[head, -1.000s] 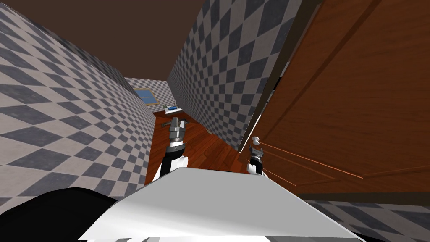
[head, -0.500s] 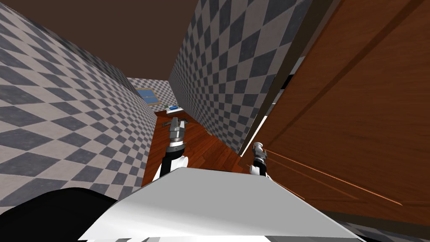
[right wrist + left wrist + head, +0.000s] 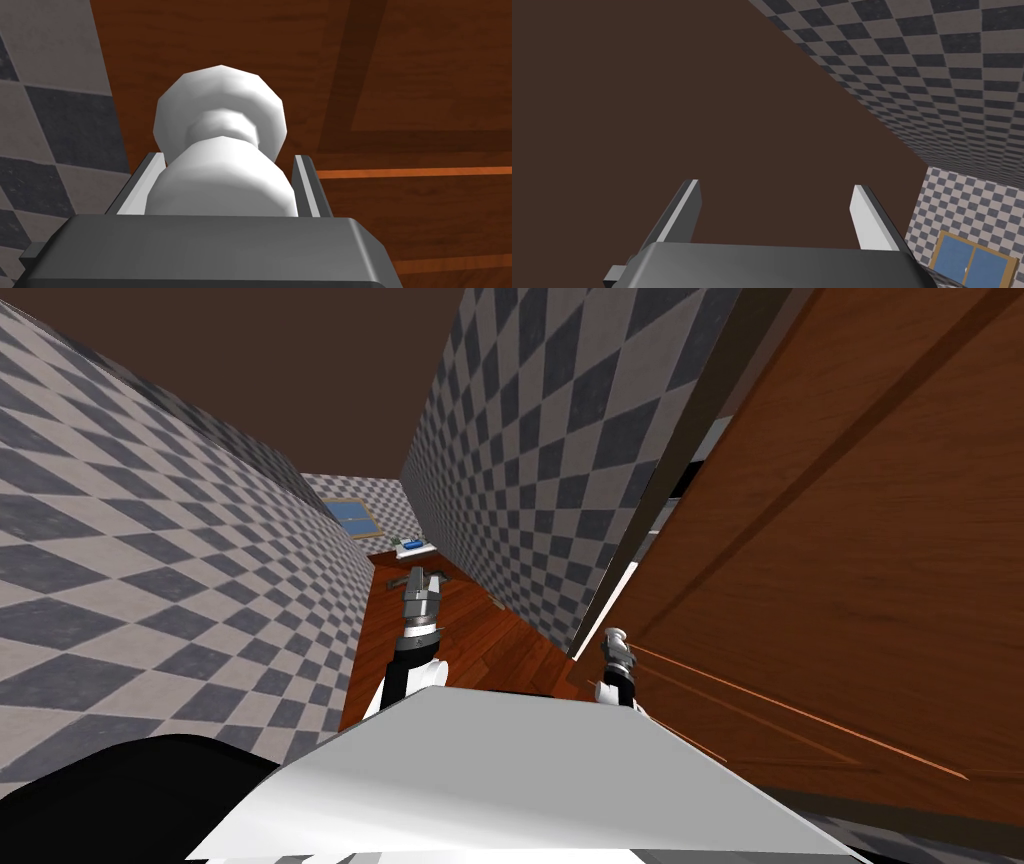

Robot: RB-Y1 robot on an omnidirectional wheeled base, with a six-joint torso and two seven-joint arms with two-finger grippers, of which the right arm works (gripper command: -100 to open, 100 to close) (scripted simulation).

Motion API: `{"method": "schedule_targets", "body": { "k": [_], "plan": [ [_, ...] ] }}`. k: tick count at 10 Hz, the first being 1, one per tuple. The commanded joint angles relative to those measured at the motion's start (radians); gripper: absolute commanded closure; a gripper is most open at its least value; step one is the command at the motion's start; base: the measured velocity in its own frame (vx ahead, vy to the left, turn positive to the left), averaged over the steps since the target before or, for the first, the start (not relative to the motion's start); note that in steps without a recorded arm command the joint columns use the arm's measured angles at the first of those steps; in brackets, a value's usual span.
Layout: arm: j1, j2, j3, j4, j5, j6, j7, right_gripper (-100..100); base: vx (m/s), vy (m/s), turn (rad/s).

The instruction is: Pull the door open

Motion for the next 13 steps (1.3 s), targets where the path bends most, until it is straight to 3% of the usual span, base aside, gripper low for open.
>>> {"method": "schedule_targets", "body": {
  "k": [1, 3, 13],
  "plan": [
    [-0.002, 0.001, 0.001, -0.001, 0.000, -0.003, -0.001, 100, -0.008, 0.004, -0.002],
    [0.004, -0.009, 0.016, 0.004, 0.014, -0.003, -0.025, 100, -0.073, -0.009, 0.062],
    [0.025, -0.057, 0.115, 0.024, 0.100, -0.025, -0.178, 100, -0.219, -0.021, 0.124]
  ]
}}
